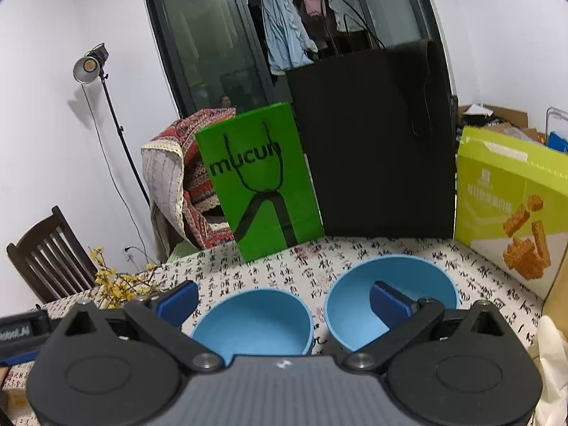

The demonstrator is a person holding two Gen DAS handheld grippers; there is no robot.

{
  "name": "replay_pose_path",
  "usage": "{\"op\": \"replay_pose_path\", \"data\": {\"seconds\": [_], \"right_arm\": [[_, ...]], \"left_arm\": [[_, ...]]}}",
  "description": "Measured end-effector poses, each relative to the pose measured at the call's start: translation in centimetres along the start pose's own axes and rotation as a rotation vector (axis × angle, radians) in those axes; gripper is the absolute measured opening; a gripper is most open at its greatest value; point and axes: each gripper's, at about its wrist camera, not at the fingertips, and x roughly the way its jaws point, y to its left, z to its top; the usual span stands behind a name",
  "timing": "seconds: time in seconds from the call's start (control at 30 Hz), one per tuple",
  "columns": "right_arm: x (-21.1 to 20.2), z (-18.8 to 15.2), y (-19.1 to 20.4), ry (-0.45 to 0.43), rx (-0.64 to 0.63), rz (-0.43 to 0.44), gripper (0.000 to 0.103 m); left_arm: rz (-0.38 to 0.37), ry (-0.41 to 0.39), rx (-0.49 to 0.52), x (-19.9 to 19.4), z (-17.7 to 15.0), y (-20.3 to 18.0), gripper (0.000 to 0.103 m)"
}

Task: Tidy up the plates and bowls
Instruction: 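Lower both open grippers around the rim of one blue bowl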

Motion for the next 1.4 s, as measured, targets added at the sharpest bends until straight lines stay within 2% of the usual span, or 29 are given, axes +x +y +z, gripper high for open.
{"op": "replay_pose_path", "data": {"seconds": [0.2,0.27,0.37,0.47,0.53,0.7,0.83,0.93,1.27,1.4], "right_arm": [[0.8,-1.4,-1.0,0.059,0.005,0.039,0.092],[0.9,-1.5,-1.0,0.063,0.005,0.054,0.087],[1.1,-1.8,-0.7,0.066,-0.005,0.098,0.085],[1.9,-2.2,-0.5,0.1,-0.01,0.093,0.071],[2.5,-2.3,-0.6,0.122,-0.003,0.096,0.067],[3.6,-2.6,-1.0,0.153,0.014,0.076,0.057],[4.3,-3.0,-1.0,0.179,0.024,0.054,0.056],[4.7,-3.2,-0.9,0.193,0.025,0.055,0.051],[5.9,-3.9,-0.1,0.216,0.009,0.028,0.045],[6.6,-4.3,0.2,0.221,0.024,0.025,0.036]], "left_arm": [[0.014,0.052,-0.062,1.7,0.2,0.0,0.103],[0.023,0.052,-0.062,2.1,0.2,-0.2,0.103],[0.016,0.069,-0.061,3.0,0.1,-0.4,0.103],[0.029,0.099,-0.078,4.2,-0.2,-0.5,0.103],[0.029,0.11,-0.08,4.8,-0.5,-0.6,0.103],[0.039,0.127,-0.053,6.4,-0.9,-1.3,0.103],[0.047,0.133,0.014,7.4,-1.1,-2.4,0.103],[0.036,0.154,0.048,8.1,-1.4,-3.0,0.103],[0.055,0.172,0.053,10.0,-2.1,-3.0,0.103],[0.055,0.156,0.074,10.3,-2.5,-3.3,0.103]]}}
